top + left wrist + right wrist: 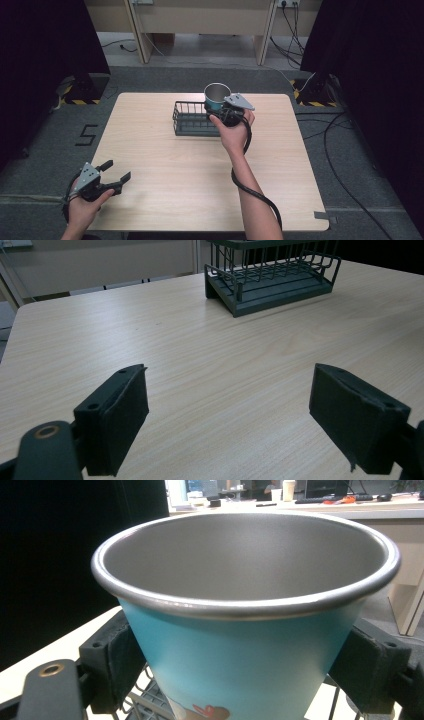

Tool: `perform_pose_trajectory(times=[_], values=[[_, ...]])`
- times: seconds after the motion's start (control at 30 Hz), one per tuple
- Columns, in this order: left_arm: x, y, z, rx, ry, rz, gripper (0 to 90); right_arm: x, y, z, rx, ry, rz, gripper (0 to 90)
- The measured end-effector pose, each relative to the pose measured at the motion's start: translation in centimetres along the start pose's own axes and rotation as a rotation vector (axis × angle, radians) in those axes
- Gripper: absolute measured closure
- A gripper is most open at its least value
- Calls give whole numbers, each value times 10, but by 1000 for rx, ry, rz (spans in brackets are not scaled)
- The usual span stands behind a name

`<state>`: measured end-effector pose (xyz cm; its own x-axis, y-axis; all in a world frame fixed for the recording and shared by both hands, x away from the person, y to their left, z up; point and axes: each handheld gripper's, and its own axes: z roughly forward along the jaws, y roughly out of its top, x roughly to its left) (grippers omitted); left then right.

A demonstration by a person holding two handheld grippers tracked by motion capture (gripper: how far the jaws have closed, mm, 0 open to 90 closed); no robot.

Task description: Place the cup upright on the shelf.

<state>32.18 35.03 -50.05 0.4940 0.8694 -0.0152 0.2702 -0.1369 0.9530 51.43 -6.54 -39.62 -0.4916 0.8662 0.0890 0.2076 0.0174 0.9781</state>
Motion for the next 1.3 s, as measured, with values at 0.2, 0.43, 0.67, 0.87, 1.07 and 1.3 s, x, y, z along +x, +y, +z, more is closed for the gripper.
perform_pose_trajectory(times=[0.2, 0.43, 0.67, 0.87, 1.07, 1.3], values=[[0, 0, 0, 0, 0, 1, 151, -2, 3, 9, 9, -7, 12, 175], [0, 0, 1, 1, -1, 0, 151, 0, 2, 22, 35, -10, 7, 175], [1, 0, 1, 5, -2, 0, 152, 1, -2, 36, 56, -10, 18, 174], [1, -1, 2, 3, -5, -6, 152, 0, -5, 46, 74, -14, 26, 174], [1, -1, 2, 6, -5, -4, 152, 3, -7, 56, 83, -10, 27, 174], [1, -1, 2, 5, -5, -4, 152, 4, -15, 66, 116, -15, 33, 174]])
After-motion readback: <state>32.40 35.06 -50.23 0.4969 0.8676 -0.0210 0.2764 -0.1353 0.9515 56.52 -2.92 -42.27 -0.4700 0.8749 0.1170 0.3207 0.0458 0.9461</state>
